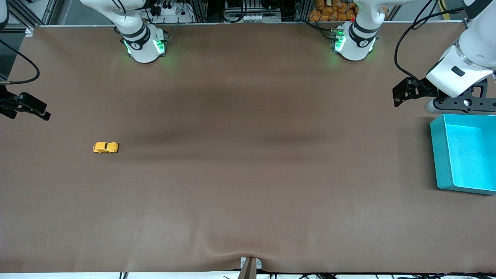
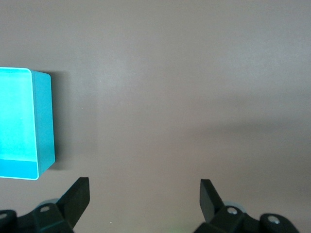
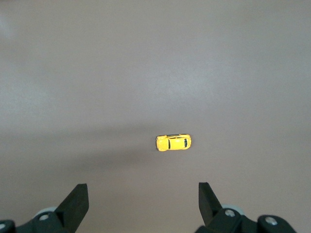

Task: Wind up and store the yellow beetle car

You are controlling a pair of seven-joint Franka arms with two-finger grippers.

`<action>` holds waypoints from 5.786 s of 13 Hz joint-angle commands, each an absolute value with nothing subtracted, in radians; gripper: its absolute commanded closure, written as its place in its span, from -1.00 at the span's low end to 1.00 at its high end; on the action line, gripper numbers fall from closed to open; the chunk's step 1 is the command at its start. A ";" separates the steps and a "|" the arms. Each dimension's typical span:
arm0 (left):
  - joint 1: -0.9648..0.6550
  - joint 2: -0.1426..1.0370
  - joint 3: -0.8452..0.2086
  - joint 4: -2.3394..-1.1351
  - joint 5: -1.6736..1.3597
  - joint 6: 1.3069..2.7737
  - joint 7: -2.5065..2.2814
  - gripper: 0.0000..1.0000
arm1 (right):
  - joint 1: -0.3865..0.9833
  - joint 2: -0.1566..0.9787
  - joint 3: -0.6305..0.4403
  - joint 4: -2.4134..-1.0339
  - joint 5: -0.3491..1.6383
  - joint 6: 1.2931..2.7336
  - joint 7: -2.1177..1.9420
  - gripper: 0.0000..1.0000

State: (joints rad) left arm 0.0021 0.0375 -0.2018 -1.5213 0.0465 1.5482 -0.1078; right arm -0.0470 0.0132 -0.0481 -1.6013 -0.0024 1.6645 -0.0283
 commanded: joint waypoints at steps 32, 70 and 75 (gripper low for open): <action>0.005 0.035 -0.206 -1.523 0.049 1.542 -0.089 -1.00 | -0.074 0.230 -0.060 -1.598 0.089 1.667 0.803 -1.00; -0.003 0.035 -0.207 -1.513 0.052 1.555 -0.089 -1.00 | -0.166 0.371 -0.063 -2.169 0.018 2.471 1.448 -1.00; -0.003 0.035 -0.207 -1.514 0.052 1.555 -0.089 -1.00 | -0.163 0.391 -0.063 -2.172 0.018 2.499 1.474 -1.00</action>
